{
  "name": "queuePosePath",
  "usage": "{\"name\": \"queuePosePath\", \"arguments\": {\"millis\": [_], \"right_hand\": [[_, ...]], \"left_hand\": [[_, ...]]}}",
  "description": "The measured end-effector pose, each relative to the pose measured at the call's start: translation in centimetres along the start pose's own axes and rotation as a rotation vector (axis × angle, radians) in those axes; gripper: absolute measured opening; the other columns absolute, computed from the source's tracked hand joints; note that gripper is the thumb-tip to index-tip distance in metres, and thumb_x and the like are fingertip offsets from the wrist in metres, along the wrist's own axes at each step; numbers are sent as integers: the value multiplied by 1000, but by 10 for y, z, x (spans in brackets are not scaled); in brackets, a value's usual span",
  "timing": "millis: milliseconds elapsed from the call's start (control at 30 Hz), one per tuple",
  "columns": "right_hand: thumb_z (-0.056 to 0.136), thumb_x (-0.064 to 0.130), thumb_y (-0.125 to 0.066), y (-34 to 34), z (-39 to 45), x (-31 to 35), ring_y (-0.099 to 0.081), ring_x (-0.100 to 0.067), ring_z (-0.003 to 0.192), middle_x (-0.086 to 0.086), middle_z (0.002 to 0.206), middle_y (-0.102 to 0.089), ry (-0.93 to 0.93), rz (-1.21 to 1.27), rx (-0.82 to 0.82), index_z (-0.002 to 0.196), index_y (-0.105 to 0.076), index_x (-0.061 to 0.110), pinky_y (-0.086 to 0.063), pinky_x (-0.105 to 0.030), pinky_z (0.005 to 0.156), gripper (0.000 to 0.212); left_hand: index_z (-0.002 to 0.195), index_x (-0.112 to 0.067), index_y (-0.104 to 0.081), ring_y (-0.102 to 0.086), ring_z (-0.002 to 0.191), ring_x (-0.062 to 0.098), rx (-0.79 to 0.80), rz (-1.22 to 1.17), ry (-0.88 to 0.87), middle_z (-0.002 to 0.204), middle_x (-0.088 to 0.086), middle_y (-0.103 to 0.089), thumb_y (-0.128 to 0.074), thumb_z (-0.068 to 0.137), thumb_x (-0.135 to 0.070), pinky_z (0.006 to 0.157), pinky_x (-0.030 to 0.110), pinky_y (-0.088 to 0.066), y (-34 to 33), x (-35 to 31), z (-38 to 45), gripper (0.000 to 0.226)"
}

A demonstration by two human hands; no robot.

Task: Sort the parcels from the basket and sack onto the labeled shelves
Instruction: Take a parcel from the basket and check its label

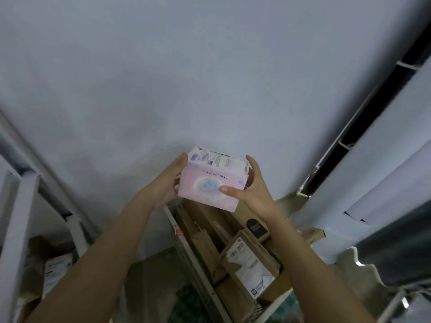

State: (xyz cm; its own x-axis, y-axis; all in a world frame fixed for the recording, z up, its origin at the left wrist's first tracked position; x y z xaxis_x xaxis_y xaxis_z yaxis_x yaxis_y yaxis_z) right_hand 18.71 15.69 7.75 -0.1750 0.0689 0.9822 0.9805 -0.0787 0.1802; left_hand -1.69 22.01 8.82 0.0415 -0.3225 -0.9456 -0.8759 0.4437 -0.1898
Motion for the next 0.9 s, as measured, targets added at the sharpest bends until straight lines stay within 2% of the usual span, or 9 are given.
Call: {"name": "queuePosePath", "arguments": {"millis": [100, 300, 367, 433, 500, 567, 667, 800, 900], "right_hand": [[66, 26, -90, -4, -3, 6, -37, 21, 123, 29, 138, -41, 109, -152, 13, 152, -9, 39, -41, -5, 93, 118], [73, 27, -84, -7, -10, 17, -33, 29, 119, 32, 138, -34, 102, -133, 42, 153, -5, 38, -35, 1, 91, 113], [77, 48, -72, -7, -10, 18, -33, 14, 130, 28, 141, -34, 20, -53, 74, 154, -3, 37, -33, -8, 100, 104], [70, 78, -61, -7, -8, 12, -34, -11, 140, 18, 147, -41, -106, 42, 98, 153, -9, 39, -33, -37, 112, 106], [70, 77, -61, -11, -8, 7, -47, -21, 131, 11, 135, -59, -215, 131, 145, 146, -28, 37, -38, -58, 108, 92], [76, 57, -68, -14, -6, 2, -61, -23, 118, 2, 124, -68, -238, 161, 175, 140, -40, 30, -50, -51, 98, 74], [76, 42, -80, -8, -4, 3, -59, -20, 119, 1, 131, -60, -147, 66, 68, 150, -24, 30, -54, -41, 94, 94], [74, 19, -85, -6, -13, 13, -51, 6, 117, 18, 131, -46, 44, -153, 30, 149, -15, 36, -54, -21, 89, 104], [70, 23, -88, -9, -17, 18, -42, 12, 123, 19, 138, -41, 148, -256, 29, 147, -19, 36, -44, -8, 90, 104]], "left_hand": [[121, -29, -59, -64, 104, 19, -43, 51, 152, 112, 0, -70, -37, 74, -76, 72, 32, -54, -1, 2, 2, 71], [118, -24, -59, -65, 85, 13, -52, 89, 168, 98, -4, -72, -48, 93, -52, 65, 26, -49, 1, 4, 3, 39], [124, -25, -56, -64, 94, 15, -89, 92, 102, 104, -5, -72, -49, 94, -49, 75, 30, -50, 4, 3, 5, 39], [132, -23, -51, -65, 101, 18, -104, 101, 26, 109, -3, -71, -54, 92, -45, 88, 37, -51, 6, 1, 6, 46], [138, -21, -45, -67, 102, 18, -80, 134, -54, 113, -1, -70, -64, 85, -43, 90, 37, -53, 4, -3, 6, 60], [140, -22, -41, -68, 101, 18, -36, 160, -110, 116, 0, -69, -74, 77, -38, 90, 35, -54, 3, -5, 5, 73], [146, -20, -33, -67, 104, 19, 38, 136, -87, 118, 2, -68, -76, 77, -30, 91, 38, -54, 6, 0, 5, 82], [138, -21, -44, -58, 116, 26, 38, 57, 124, 112, 5, -68, -54, 76, -66, 99, 47, -48, 11, 17, 1, 77], [124, -21, -59, -61, 111, 25, 24, 47, 230, 118, 9, -64, -36, 76, -75, 93, 45, -52, 9, 23, -6, 76]]}}
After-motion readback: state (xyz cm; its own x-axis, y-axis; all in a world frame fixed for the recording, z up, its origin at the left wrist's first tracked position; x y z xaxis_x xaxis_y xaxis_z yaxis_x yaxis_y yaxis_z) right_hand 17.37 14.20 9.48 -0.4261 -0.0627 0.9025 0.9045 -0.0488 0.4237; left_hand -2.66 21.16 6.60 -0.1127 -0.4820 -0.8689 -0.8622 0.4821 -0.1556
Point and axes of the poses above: each hand's wrist, its own z-axis towards the middle knuckle, its own y-axis out of the back of the hand, x = y × z, the point moved 5 cm from there along z, towards the middle knuckle
